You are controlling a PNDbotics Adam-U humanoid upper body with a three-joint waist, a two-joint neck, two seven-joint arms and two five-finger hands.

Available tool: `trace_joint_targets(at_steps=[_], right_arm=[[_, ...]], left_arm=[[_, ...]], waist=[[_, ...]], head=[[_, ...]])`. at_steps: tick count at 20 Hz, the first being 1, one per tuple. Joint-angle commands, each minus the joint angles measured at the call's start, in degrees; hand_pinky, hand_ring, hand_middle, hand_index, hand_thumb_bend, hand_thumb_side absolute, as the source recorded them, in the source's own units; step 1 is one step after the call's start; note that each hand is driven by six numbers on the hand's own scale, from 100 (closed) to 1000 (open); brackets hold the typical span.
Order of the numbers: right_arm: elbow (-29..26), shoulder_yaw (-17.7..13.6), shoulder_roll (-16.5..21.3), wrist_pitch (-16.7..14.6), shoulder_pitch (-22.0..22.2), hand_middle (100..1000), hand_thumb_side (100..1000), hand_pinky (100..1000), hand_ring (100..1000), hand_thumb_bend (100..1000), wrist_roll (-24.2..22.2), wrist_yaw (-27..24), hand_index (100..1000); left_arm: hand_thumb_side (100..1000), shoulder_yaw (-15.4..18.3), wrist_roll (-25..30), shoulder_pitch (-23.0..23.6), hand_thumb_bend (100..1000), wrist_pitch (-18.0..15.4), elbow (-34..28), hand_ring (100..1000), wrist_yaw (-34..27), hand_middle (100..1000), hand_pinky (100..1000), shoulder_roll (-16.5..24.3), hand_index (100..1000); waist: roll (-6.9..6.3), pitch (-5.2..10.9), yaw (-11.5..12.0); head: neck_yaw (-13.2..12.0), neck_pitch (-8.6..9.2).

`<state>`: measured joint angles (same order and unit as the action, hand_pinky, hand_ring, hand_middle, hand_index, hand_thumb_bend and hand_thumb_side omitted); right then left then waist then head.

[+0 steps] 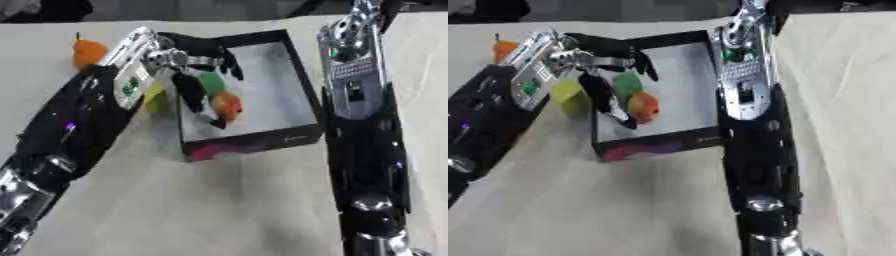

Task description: Pick up objects on the table and place them in the box.

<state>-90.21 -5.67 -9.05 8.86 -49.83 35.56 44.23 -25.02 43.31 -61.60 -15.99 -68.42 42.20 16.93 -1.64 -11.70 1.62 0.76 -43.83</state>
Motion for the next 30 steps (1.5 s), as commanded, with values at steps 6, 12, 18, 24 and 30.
trace_joint_targets(at_steps=[6, 12, 18, 24, 30], right_arm=[[-1.0, -0.4, 1.7, 0.1, -0.1, 784, 613, 892, 778, 100, 0.4, 0.0, 880], [-0.4, -0.4, 2.0, 0.2, -0.4, 784, 611, 892, 778, 100, 0.4, -0.4, 881], [0.6, -0.3, 2.1, 0.4, -1.1, 784, 610, 893, 777, 100, 0.4, -0.7, 881], [1.5, -0.5, 2.6, 0.5, -1.7, 784, 608, 893, 777, 100, 0.6, -1.5, 882], [1.7, -0.5, 2.6, 0.4, -1.9, 785, 609, 893, 777, 100, 0.8, -1.9, 882]], left_arm=[[476, 0.3, -0.5, 2.9, 604, 4.6, -17.6, 835, -11.4, 824, 828, 20.8, 877], [465, -2.7, 3.0, 9.4, 688, 8.1, -22.1, 851, -19.3, 840, 850, 35.0, 891], [493, -5.4, -0.2, 14.0, 733, 13.2, -25.4, 859, -25.0, 849, 857, 41.6, 903], [494, -5.3, -0.9, 18.3, 774, 20.1, -30.6, 864, -24.9, 854, 863, 45.3, 908], [488, -5.6, -3.7, 20.9, 791, 24.4, -29.8, 865, -21.5, 856, 866, 45.6, 914]], waist=[[-1.31, 2.50, 1.7], [-1.43, 2.10, 2.0], [-1.27, 1.68, 1.7], [-1.10, 1.22, 1.6], [-0.86, 1.03, 1.4]], head=[[2.1, -0.29], [2.4, -0.29], [2.2, -0.29], [2.0, -0.29], [1.3, -0.29]])
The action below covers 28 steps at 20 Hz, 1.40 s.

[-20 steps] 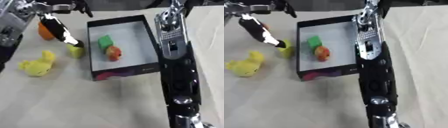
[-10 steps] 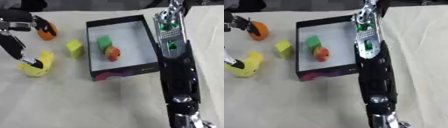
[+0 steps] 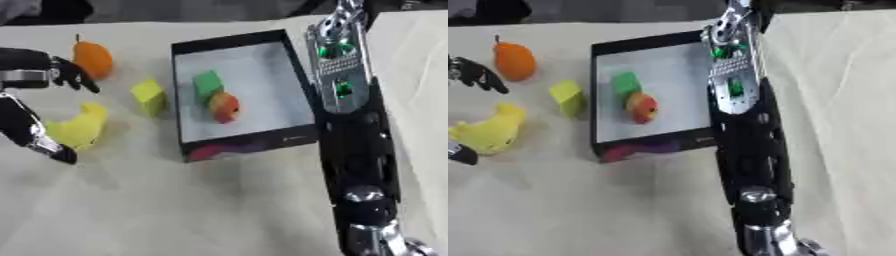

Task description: Pick up objects on the table and place them in the box.

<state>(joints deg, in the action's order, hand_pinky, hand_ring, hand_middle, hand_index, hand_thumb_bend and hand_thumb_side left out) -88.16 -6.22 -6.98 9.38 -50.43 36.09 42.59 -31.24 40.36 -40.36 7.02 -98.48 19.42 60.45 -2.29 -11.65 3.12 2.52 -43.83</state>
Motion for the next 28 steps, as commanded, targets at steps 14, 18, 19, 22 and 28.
trace_joint_targets(at_steps=[14, 18, 19, 22, 28], right_arm=[[-0.4, -0.4, 0.8, 0.0, -1.1, 785, 610, 894, 776, 100, 0.7, -1.7, 882], [-0.2, -0.4, 1.0, 0.0, -1.3, 785, 609, 894, 776, 100, 0.7, -1.9, 882], [-0.1, -0.4, 1.0, 0.0, -1.5, 785, 609, 894, 776, 100, 0.7, -1.9, 882], [0.1, -0.5, 1.1, 0.0, -1.6, 785, 608, 894, 776, 100, 0.8, -2.2, 882], [0.5, -0.6, 1.1, 0.1, -2.0, 786, 608, 895, 776, 100, 0.9, -2.7, 883]], left_arm=[[368, 0.8, -1.4, 1.3, 768, -1.7, 14.0, 860, 8.8, 849, 854, -1.3, 900], [359, 0.6, -1.1, 0.1, 756, -3.3, 17.3, 853, 10.0, 842, 844, -3.1, 910], [348, 0.5, -0.9, -0.2, 751, -3.7, 18.0, 852, 10.5, 840, 843, -3.6, 910], [323, 0.3, -1.2, -1.3, 730, -4.7, 20.2, 843, 12.3, 831, 829, -5.4, 908], [293, 0.6, -3.8, -3.1, 648, -6.6, 25.9, 834, 15.2, 822, 818, -9.5, 881]], waist=[[-0.03, 0.56, -0.3], [0.08, 0.40, -0.2], [0.11, 0.34, -0.2], [0.22, 0.21, -0.2], [0.50, 0.01, -0.4]], head=[[-2.0, -0.29], [-2.1, -0.29], [-2.1, -0.29], [-2.2, -0.29], [-2.7, -0.29]])
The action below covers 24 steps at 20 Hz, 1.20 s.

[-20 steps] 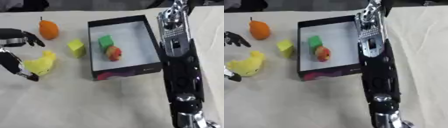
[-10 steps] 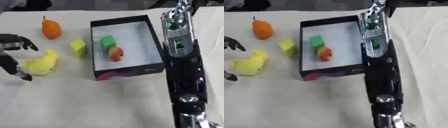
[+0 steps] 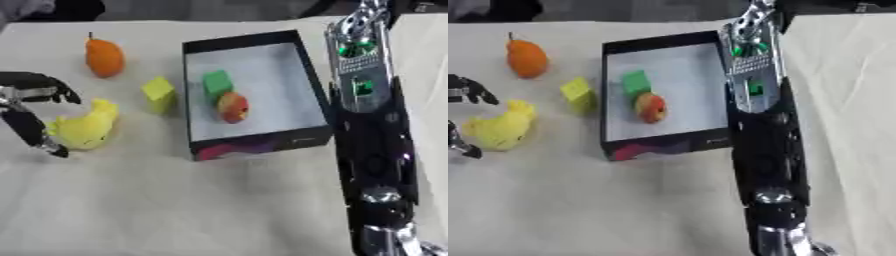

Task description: Pick up objects on the table and place them in the box.

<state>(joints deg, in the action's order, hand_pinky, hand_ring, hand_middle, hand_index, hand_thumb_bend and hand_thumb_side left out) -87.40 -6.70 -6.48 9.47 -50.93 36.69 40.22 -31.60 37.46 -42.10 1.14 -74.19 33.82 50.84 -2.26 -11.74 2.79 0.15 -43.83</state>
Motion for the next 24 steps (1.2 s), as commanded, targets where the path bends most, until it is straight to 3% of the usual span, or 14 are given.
trace_joint_targets(at_steps=[1, 5, 10, 13, 14, 17, 18, 19, 24], right_arm=[[-0.1, -0.2, 0.7, 0.0, -1.5, 786, 608, 895, 776, 100, 0.3, -0.5, 883], [0.1, -0.3, 0.8, 0.1, -1.6, 786, 608, 895, 776, 100, 0.4, -0.9, 883], [0.3, -0.3, 0.8, 0.0, -1.4, 786, 610, 896, 776, 100, 0.5, -1.5, 883], [0.4, -0.2, 0.8, -0.1, -1.3, 787, 610, 896, 776, 100, 0.5, -1.8, 883], [0.4, -0.2, 0.8, -0.1, -1.3, 787, 610, 896, 776, 100, 0.6, -1.8, 883], [0.4, -0.2, 0.9, -0.2, -1.1, 787, 611, 896, 776, 100, 0.6, -2.0, 884], [0.3, -0.2, 0.8, -0.2, -1.1, 787, 611, 896, 776, 100, 0.6, -2.0, 884], [0.3, -0.1, 0.8, -0.3, -1.0, 787, 611, 897, 776, 100, 0.6, -2.0, 884], [-0.1, -0.1, 0.7, -0.4, -0.8, 787, 610, 897, 776, 100, 0.5, -1.8, 883]], left_arm=[[290, 0.9, -1.1, -1.5, 634, -1.0, 2.2, 833, 0.9, 821, 817, -0.4, 876], [269, 1.0, -2.7, -2.2, 524, -1.7, 3.7, 820, 0.0, 808, 807, -2.0, 851], [270, 0.6, -3.4, -2.9, 523, -1.7, 2.7, 810, -2.9, 799, 797, -2.7, 849], [221, 0.4, -3.8, -3.4, 422, -1.4, 2.5, 786, -3.6, 763, 783, -3.2, 769], [186, 0.3, -3.9, -3.6, 350, -1.3, 2.3, 766, -3.7, 738, 773, -3.3, 737], [100, 0.2, -3.8, -4.0, 177, -1.0, 1.6, 750, -4.1, 708, 761, -3.3, 700], [100, 0.1, -3.7, -4.1, 177, -0.9, 1.5, 750, -4.0, 708, 761, -3.3, 700], [100, 0.1, -3.6, -4.2, 112, -0.8, 1.3, 742, -3.9, 693, 752, -3.3, 686], [100, -0.4, -3.3, -5.3, 100, -1.8, -2.9, 740, -3.6, 686, 752, -1.8, 675]], waist=[[0.51, 0.05, 0.0], [0.59, -0.08, 0.0], [0.48, -0.18, 0.0], [0.43, -0.19, -0.1], [0.41, -0.19, -0.1], [0.30, -0.17, 0.0], [0.28, -0.15, 0.0], [0.26, -0.12, 0.0], [0.13, 0.16, -0.2]], head=[[-0.3, -0.29], [-0.4, -0.29], [-0.5, -0.29], [-0.5, -0.29], [-0.5, -0.29], [-0.6, -0.29], [-0.6, -0.29], [-0.6, -0.29], [-0.5, -0.29]])
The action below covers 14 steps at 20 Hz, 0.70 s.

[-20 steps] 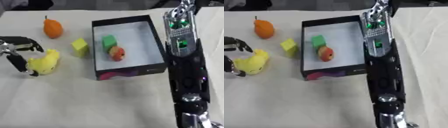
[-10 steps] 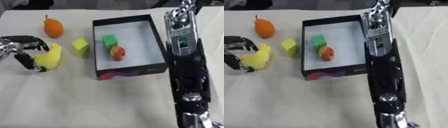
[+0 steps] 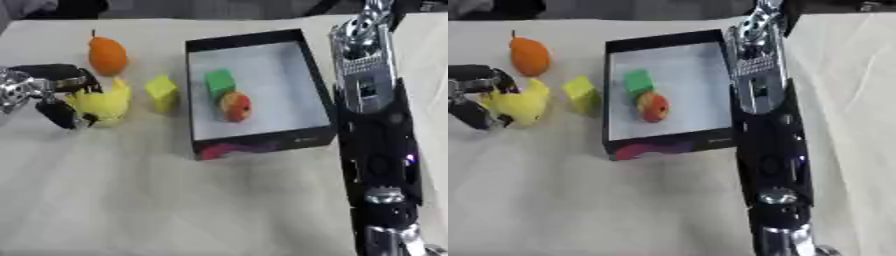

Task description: Pick up objects on the table and place them in the box.

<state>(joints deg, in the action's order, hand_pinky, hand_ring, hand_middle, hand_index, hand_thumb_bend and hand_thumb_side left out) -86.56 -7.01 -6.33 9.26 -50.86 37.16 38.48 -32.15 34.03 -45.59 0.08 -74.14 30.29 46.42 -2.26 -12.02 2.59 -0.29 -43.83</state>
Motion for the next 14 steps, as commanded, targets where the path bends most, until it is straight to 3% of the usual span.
trace_joint_targets(at_steps=[1, 7, 14], right_arm=[[-1.0, 0.3, 0.5, -0.2, -0.8, 787, 609, 896, 776, 100, 0.0, 0.0, 883], [-1.3, 0.6, 0.2, -0.4, -0.2, 787, 609, 896, 776, 100, -0.4, 0.7, 883], [-1.4, 1.3, -0.7, -0.7, -0.2, 788, 607, 897, 776, 100, -1.1, 0.9, 883]], left_arm=[[100, -0.1, 0.4, -2.6, 104, -1.2, -4.4, 739, 0.0, 687, 751, 3.2, 677], [100, 0.0, 0.3, -9.8, 117, -3.9, -11.1, 736, 0.4, 687, 751, 3.5, 676], [100, -1.1, 1.0, -18.6, 127, -9.7, -6.0, 739, 2.7, 696, 751, -5.9, 681]], waist=[[0.05, 0.55, 0.0], [-0.44, 1.12, -0.3], [-0.76, 1.11, -2.1]], head=[[0.0, -0.29], [0.0, -0.29], [-1.4, -0.29]])
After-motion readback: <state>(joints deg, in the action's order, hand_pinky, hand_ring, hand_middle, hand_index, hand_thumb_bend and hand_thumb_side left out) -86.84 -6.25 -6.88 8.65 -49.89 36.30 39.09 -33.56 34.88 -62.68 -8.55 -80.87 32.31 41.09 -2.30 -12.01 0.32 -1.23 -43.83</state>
